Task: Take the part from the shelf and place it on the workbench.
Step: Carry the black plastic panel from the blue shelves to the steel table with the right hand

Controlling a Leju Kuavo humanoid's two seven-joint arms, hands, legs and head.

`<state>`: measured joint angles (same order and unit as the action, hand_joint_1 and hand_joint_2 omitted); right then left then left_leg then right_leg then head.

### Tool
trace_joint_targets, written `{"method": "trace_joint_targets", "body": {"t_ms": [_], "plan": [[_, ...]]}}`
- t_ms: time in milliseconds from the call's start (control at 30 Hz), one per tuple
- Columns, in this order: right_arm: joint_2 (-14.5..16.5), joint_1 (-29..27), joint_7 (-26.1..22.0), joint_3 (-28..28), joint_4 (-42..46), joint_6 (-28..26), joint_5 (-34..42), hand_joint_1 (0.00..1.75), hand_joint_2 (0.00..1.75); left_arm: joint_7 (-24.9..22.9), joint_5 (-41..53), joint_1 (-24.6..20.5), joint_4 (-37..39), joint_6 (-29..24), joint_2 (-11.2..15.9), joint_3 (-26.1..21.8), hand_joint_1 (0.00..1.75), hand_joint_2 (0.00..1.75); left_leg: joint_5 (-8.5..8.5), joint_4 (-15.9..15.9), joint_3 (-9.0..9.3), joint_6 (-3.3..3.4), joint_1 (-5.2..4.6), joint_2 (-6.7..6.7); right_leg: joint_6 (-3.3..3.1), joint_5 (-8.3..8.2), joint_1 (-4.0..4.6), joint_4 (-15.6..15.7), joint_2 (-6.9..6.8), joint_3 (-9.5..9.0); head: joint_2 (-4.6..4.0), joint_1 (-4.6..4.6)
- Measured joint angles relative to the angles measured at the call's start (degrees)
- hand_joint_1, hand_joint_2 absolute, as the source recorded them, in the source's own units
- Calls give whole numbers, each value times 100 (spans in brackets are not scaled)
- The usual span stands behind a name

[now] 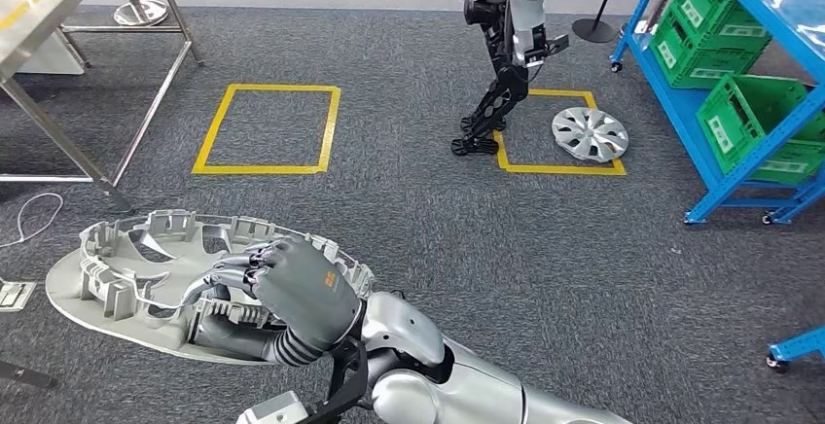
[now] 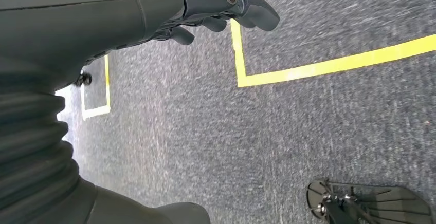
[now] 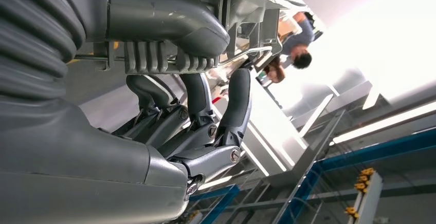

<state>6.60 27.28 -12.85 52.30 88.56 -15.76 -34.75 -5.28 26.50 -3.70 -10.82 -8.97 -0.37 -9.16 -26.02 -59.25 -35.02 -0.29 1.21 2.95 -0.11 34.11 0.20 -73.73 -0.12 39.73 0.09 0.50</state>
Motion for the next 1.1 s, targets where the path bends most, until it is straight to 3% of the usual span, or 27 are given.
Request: {"method": "trace_joint_targets", "body": {"t_ms": [100,167,233,300,367,433,467,500,567,633,733,800,867,933,967,1000,1033,1100], "plan": [[-2,3,-5,13,0,-2,1,175,175,8,7,0,-1,14,-7,0,0,175,33,1,-10,-57,13,178,-75,-513,16,1173,233,-570,0,3],[-3,6,-30,15,0,-4,13,175,175,21,4,10,-1,16,-8,-1,0,175,63,20,-35,-129,31,255,-99,-571,53,1452,301,-689,0,16],[-3,7,-74,20,0,-8,38,175,175,33,-7,39,2,17,0,-2,0,175,92,47,-59,-203,45,292,-151,-623,63,1500,208,-694,0,26],[1,9,-102,27,-1,-13,51,175,175,45,-27,61,6,14,4,-1,0,175,-18,-111,-148,-231,30,108,-231,-684,46,1584,106,-716,0,12],[1,4,-105,33,-6,-18,51,175,175,66,-47,63,9,4,8,0,0,175,-380,-725,-424,-244,14,-150,-281,-707,48,1618,-19,-715,0,-11],[-1,-7,-102,41,-15,-20,50,175,175,82,-57,67,9,-3,14,0,0,175,-687,-1412,-711,-279,15,-227,-292,-706,58,1615,-157,-699,0,-20],[-2,-10,-100,45,-19,-20,50,175,175,85,-60,74,10,-4,16,0,0,175,-695,-1517,-734,-293,17,-240,-292,-705,59,1611,-218,-694,0,-21],[-2,-12,-100,49,-21,-20,50,175,175,85,-62,82,10,-4,20,0,0,175,-599,-1392,-639,-306,22,-264,-286,-702,56,1603,-276,-692,0,-22],[-3,-10,-101,52,-22,-20,50,175,175,84,-67,83,10,-5,27,-1,0,175,-295,-638,-199,-321,28,-425,-247,-676,50,1557,-379,-687,0,-24],[-2,-8,-98,57,-22,-16,44,175,175,84,-75,71,8,-9,22,-3,0,175,-133,-68,115,-259,17,-553,-182,-631,72,1484,-458,-673,0,-17],[5,-4,-81,67,-22,-10,19,175,175,85,-104,71,7,-13,13,-19,0,175,-112,-13,120,-117,-1,-454,-105,-611,91,1451,-543,-664,0,-8],[14,-2,-67,69,-20,-8,-6,175,175,84,-119,71,6,-13,7,-40,0,175,-86,-5,105,-53,14,-363,-35,-485,60,1296,-405,-611,0,-2],[18,-2,-57,70,-16,-7,-27,175,175,83,-121,59,4,-15,5,-51,0,175,-61,0,82,-7,26,-272,33,-145,18,715,-144,-356,0,10],[16,-7,-40,71,-15,-4,-50,175,175,80,-122,52,2,-18,7,-54,0,175,-45,-2,49,18,18,-166,54,163,-1,-31,-40,5,0,15],[15,-10,-29,72,-15,-2,-58,175,175,78,-122,56,3,-19,6,-56,0,175,-37,-2,39,20,12,-106,47,180,-3,-199,-29,94,0,15],[15,-11,-17,72,-15,0,-63,175,175,75,-123,60,3,-20,5,-58,0,175,-29,-3,34,17,9,-44,28,83,-3,-138,-17,66,0,15],[16,-10,-7,73,-15,3,-67,175,175,72,-124,63,4,-21,4,-60,0,175,-20,-3,33,8,7,22,-1,-104,-1,151,12,-75,0,15],[17,-7,5,73,-13,12,-81,175,175,70,-124,59,4,-30,-10,-66,0,175,0,-2,27,-25,12,141,-71,-467,11,987,199,-492,0,12]]}}
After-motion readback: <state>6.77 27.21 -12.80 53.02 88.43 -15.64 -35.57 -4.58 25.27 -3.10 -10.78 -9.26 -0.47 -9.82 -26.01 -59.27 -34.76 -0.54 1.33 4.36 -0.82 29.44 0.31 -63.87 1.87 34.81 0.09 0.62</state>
